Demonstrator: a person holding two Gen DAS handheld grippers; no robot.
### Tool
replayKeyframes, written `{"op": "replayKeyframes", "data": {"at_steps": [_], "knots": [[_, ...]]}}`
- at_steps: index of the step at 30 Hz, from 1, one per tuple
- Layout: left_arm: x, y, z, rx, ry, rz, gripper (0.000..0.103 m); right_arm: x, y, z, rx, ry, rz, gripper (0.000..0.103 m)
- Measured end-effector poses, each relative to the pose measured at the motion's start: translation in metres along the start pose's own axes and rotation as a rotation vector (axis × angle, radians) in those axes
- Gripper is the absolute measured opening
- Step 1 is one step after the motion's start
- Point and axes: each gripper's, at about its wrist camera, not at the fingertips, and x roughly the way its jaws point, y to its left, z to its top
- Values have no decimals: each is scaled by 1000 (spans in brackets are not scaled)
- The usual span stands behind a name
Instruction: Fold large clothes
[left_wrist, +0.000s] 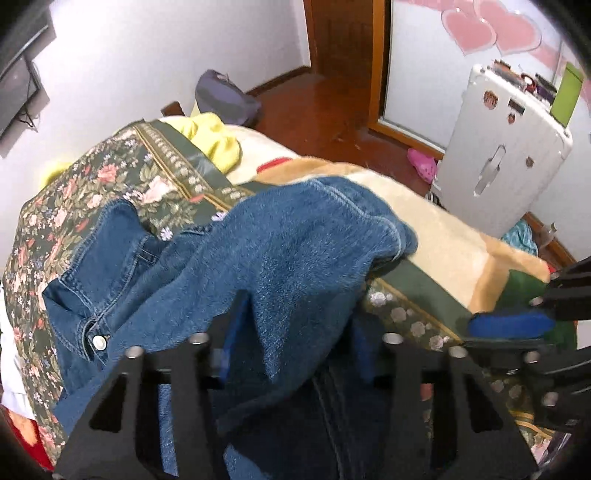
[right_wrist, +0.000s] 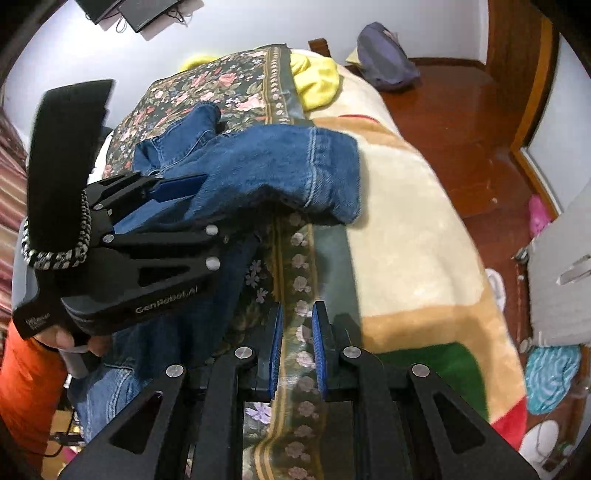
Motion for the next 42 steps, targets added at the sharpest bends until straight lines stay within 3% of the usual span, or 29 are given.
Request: {"op": "replayKeyframes", "data": {"at_steps": [3, 4, 8, 13, 19, 23, 28, 31, 35, 40, 42], "knots": [[-18, 6, 2, -20, -35, -21, 20, 7, 4, 3, -1, 9, 19, 11], [-26, 9, 3, -31, -53, -26, 6, 9, 6, 6, -7, 8, 18, 11], [-55, 24, 10, -70, -132, -7, 6, 9, 16, 16, -19, -13, 19, 11], [-88, 60, 7, -145, -213, 79, 6, 2, 37, 30, -42, -52, 74, 11], [-132, 130, -32, -302, -281, 190, 6, 25, 67, 46, -113, -41, 19, 11], [-139, 169, -79, -373, -248, 272, 6, 56, 67, 51, -125, -11, -57, 11], [-120, 213, -151, -498, -128, 310, 6, 59, 58, 44, -115, -21, -43, 11], [-98, 235, -203, -613, -40, 253, 6, 58, 59, 38, -132, -21, -89, 11], [-67, 240, -262, -736, 32, 118, 8, 59, 64, 31, -180, -18, -182, 11], [-63, 230, -293, -788, 4, 148, 34, 71, 70, 26, -210, 19, -309, 11], [-64, 234, -299, -810, -7, 134, 41, 72, 69, 23, -209, 15, -313, 11]]}}
